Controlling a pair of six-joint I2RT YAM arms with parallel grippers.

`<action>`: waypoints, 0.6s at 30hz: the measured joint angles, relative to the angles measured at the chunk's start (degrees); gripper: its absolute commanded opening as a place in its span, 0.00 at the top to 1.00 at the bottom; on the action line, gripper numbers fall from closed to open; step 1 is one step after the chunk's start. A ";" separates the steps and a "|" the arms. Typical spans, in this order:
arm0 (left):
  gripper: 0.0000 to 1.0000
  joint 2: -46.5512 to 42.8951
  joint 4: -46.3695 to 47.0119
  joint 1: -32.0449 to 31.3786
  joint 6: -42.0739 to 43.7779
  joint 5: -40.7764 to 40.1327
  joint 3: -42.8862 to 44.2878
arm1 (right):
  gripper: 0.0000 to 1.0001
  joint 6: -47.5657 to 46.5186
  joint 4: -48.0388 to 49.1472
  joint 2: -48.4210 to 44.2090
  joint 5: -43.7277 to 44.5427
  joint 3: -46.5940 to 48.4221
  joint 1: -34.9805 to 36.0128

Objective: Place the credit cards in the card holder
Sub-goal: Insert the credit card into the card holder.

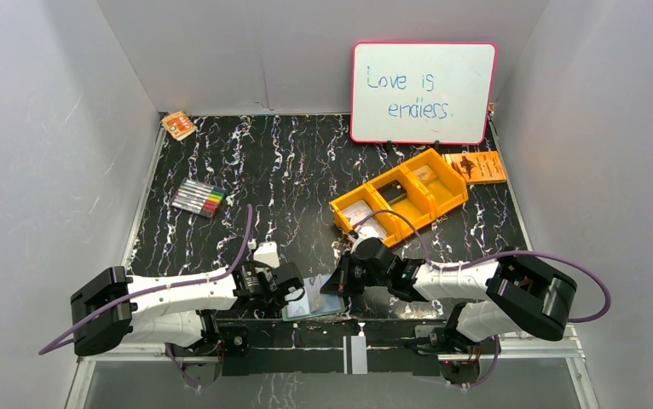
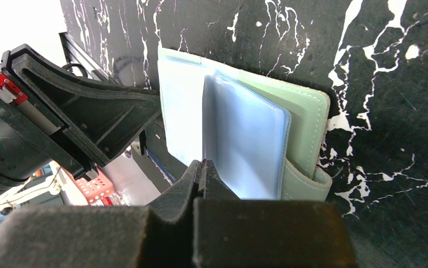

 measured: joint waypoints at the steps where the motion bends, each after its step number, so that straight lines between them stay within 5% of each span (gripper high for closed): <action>1: 0.90 0.00 0.00 0.00 -0.02 0.00 0.00 | 1.00 0.00 0.04 0.00 -0.02 -0.02 0.04; 18: 0.91 0.00 1.05 0.02 -0.07 0.09 -0.17 | 1.00 0.00 3.32 1.09 -1.49 -0.85 0.37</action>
